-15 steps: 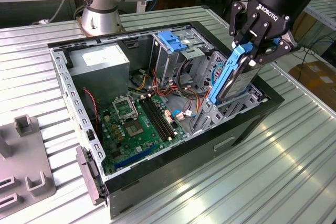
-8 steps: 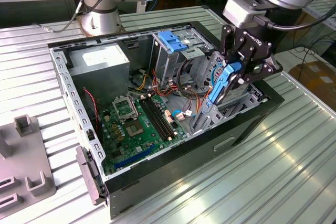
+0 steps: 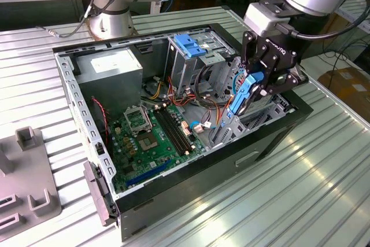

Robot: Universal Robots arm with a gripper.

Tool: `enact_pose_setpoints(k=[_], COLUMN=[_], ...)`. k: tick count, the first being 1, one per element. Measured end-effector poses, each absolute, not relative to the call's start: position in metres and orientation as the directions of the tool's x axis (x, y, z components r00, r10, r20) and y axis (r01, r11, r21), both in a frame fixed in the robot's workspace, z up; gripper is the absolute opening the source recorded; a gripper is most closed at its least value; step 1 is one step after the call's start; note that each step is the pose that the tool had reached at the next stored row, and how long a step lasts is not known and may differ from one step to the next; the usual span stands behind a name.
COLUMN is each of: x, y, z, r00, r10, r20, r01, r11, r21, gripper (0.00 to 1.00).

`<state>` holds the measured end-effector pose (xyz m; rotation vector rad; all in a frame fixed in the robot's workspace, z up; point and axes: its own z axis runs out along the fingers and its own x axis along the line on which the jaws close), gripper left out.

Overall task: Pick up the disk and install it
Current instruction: 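Insert the disk into the insertion slot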

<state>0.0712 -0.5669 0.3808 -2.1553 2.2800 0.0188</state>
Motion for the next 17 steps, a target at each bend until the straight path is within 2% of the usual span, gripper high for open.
enact_pose_setpoints(k=[17], x=[0.072], y=[-0.567], z=[0.361], r00=[-0.056], r10=[-0.998], r20=[-0.023], r01=[-0.998], r11=[0.056], r21=[0.011], gripper=[0.37])
